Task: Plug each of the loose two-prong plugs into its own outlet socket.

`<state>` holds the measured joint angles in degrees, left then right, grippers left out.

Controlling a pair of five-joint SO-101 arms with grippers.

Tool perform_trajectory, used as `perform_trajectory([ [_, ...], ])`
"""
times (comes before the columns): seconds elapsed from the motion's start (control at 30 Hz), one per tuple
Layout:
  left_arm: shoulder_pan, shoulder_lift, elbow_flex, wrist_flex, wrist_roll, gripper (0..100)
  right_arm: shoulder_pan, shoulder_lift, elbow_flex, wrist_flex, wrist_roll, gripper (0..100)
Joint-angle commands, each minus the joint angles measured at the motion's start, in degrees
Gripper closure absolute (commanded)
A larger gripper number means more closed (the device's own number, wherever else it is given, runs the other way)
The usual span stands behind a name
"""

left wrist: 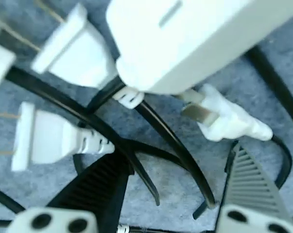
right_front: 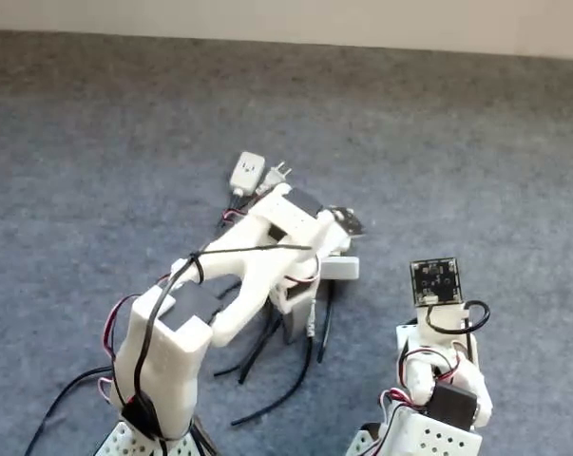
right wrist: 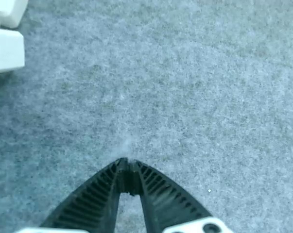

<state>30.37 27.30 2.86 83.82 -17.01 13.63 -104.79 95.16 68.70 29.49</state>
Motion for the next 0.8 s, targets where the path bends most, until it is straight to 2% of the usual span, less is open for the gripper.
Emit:
perform_trajectory([
  [0.0,1.4,6.5,-4.7,-2.6,-0.3,76,0.4,-0.4,8.6,0.3,1.8,99.2],
  [0.2,-4.9,16.7,-29.6,5.4,-0.3,100,0.5,-0.4,8.6,0.3,1.8,99.2],
  [0.47,-13.8,29.1,-68.5,17.6,-0.4,99,0.5,-0.4,8.6,0.3,1.8,99.2],
  [0.67,-17.5,29.8,-73.4,17.5,-0.4,99,0.5,-0.4,8.6,0.3,1.8,99.2],
  [0.77,-17.6,29.3,-70.1,17.7,-0.4,93,0.5,-0.4,8.6,0.3,1.8,99.2],
])
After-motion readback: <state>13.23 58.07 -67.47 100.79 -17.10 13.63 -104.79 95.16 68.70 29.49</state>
